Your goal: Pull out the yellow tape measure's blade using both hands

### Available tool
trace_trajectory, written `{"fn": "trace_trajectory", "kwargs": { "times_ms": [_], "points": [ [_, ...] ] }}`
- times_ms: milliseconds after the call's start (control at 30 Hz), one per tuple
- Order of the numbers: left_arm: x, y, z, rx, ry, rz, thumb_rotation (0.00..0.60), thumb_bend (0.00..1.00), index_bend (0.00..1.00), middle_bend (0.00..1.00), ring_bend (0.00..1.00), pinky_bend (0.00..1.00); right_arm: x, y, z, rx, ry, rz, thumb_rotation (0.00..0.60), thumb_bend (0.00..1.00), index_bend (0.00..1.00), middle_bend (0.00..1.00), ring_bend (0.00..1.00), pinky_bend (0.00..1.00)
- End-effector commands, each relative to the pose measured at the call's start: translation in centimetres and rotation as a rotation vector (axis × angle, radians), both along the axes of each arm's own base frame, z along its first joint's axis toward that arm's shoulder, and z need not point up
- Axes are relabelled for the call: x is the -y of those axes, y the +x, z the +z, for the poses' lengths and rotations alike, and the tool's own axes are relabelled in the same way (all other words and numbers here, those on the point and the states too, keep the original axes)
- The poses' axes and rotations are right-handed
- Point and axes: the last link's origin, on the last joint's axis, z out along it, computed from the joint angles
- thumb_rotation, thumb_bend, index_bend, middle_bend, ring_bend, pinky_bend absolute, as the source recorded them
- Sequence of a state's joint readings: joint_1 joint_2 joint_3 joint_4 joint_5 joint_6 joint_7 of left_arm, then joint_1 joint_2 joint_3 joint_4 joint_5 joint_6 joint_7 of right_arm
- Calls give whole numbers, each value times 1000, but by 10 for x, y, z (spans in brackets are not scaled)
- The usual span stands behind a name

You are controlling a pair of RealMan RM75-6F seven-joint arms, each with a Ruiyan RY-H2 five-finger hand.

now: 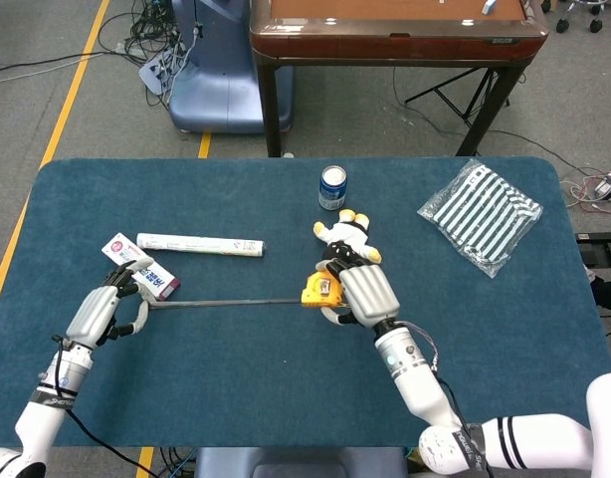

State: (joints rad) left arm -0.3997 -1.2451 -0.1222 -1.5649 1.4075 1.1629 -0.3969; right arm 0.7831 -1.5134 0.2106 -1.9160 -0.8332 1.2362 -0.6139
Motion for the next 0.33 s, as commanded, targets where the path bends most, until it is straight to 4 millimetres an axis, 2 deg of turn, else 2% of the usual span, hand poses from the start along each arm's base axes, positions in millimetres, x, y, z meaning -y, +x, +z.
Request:
{"fn": "trace_trajectory", "kwargs": {
  "times_ms": [33, 333],
  "points": [
    [2, -7, 3, -5, -5, 9, 600, 562, 565, 117, 0, 0, -3, -10, 3, 1, 0, -13, 600, 518, 517, 532, 454, 286],
    [5, -19, 12, -24, -15, 26, 600, 563, 566, 118, 0, 0, -13, -33, 3, 20, 13, -61, 600, 519, 517, 533, 454, 286]
  ]
}}
